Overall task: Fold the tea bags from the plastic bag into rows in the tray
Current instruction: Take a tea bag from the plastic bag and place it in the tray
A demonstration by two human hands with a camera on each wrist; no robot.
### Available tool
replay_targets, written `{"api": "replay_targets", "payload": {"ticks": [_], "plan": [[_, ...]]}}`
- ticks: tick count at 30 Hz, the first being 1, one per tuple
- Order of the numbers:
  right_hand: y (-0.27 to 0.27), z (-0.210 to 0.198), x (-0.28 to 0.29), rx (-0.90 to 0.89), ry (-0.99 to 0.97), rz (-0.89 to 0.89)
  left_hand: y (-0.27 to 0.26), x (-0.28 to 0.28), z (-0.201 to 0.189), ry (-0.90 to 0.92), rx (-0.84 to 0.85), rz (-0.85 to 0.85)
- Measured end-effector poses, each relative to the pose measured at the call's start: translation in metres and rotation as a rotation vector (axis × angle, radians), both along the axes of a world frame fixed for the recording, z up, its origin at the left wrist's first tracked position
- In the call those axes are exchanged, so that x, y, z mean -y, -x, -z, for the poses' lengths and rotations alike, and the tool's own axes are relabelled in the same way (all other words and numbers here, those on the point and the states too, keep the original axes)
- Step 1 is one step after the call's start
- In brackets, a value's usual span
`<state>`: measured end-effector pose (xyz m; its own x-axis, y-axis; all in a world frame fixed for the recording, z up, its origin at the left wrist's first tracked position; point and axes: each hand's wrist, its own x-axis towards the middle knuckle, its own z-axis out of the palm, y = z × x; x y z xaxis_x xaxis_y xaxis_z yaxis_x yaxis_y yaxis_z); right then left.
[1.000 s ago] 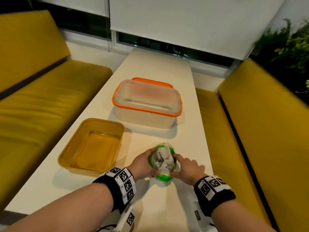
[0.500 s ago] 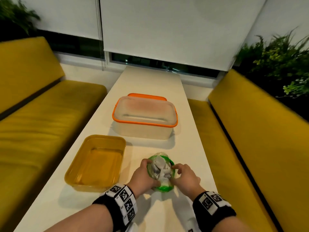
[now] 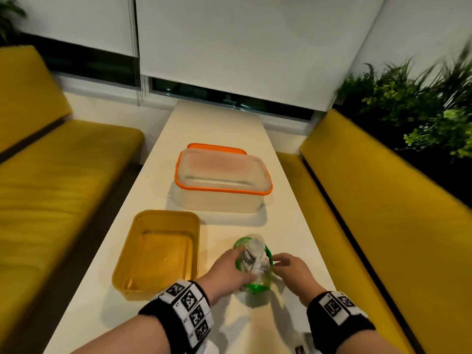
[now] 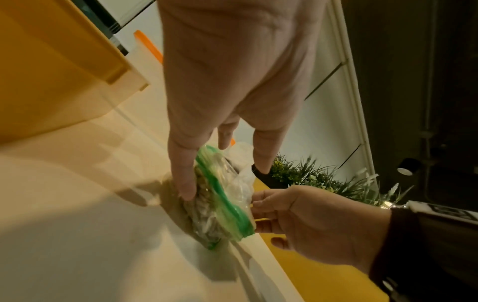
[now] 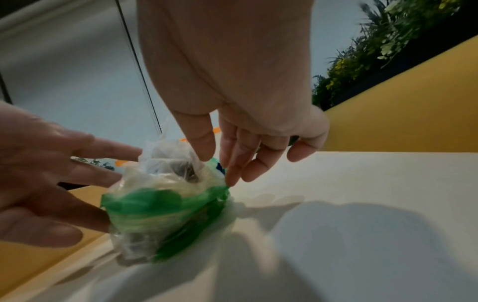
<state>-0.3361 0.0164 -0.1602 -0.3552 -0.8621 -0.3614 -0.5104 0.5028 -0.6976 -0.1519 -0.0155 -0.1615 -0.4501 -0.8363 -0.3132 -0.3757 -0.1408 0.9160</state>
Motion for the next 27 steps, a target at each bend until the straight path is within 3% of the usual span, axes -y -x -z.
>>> {"api": "replay_targets", "payload": {"ticks": [5, 7, 9, 13, 15, 17, 19, 23, 27], "plan": [[-0.019, -0.010, 0.005, -0.230, 0.219, -0.076, -0.007, -0.002, -0.005, 0.055, 0.072, 0.015], [-0.032, -0.017, 0.014, -0.389, 0.215, -0.154, -0.007, -0.002, -0.006, 0.047, 0.092, 0.011], [-0.034, -0.024, 0.024, -0.417, 0.255, -0.161, -0.004, -0.001, -0.010, 0.076, 0.140, -0.009], [-0.010, -0.039, 0.027, 0.111, 0.539, -0.018, 0.001, -0.004, -0.011, 0.154, 0.270, -0.052], [0.003, -0.048, 0.023, 0.306, 0.516, -0.108, 0.003, -0.010, -0.009, 0.161, 0.292, -0.062], [0.011, -0.051, 0.023, 0.394, 0.370, -0.329, 0.004, -0.015, -0.008, 0.173, 0.316, -0.089], [0.014, -0.046, 0.025, 0.206, 0.210, -0.567, 0.007, -0.019, -0.007, 0.190, 0.326, -0.143], [0.001, -0.035, 0.027, -0.407, 0.107, -0.852, 0.013, -0.024, -0.009, 0.211, 0.377, -0.175], [-0.004, -0.028, 0.019, -0.471, 0.167, -0.828, 0.016, -0.027, -0.012, 0.222, 0.391, -0.181]]}}
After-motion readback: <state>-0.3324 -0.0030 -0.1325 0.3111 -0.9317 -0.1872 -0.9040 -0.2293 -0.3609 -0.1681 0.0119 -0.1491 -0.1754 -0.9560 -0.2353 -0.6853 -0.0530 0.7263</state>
